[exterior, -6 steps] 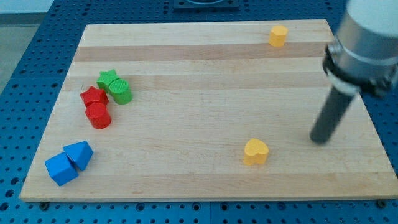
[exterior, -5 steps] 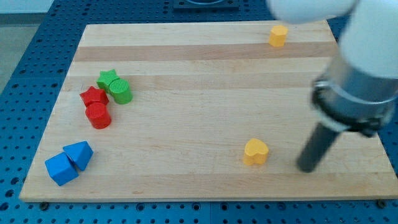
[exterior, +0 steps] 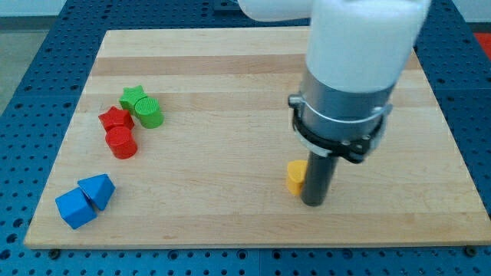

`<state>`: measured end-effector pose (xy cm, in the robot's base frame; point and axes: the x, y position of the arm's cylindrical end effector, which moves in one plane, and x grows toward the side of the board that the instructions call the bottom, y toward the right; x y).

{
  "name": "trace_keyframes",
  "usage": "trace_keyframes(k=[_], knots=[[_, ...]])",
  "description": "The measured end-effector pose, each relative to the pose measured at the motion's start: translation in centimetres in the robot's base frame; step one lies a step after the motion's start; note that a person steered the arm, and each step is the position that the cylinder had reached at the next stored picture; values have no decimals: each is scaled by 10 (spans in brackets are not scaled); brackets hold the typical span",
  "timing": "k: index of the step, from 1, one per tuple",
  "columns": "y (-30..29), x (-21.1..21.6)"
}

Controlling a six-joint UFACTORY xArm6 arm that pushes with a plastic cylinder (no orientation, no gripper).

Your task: Move the the yellow heart towards the center of the board

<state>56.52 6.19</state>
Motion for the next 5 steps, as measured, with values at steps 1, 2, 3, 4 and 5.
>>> trace_keyframes(k=[1, 2, 3, 4, 5], knots=[[-16, -15], [-18, -65], [-18, -120], [-20, -164], [-65, -176]])
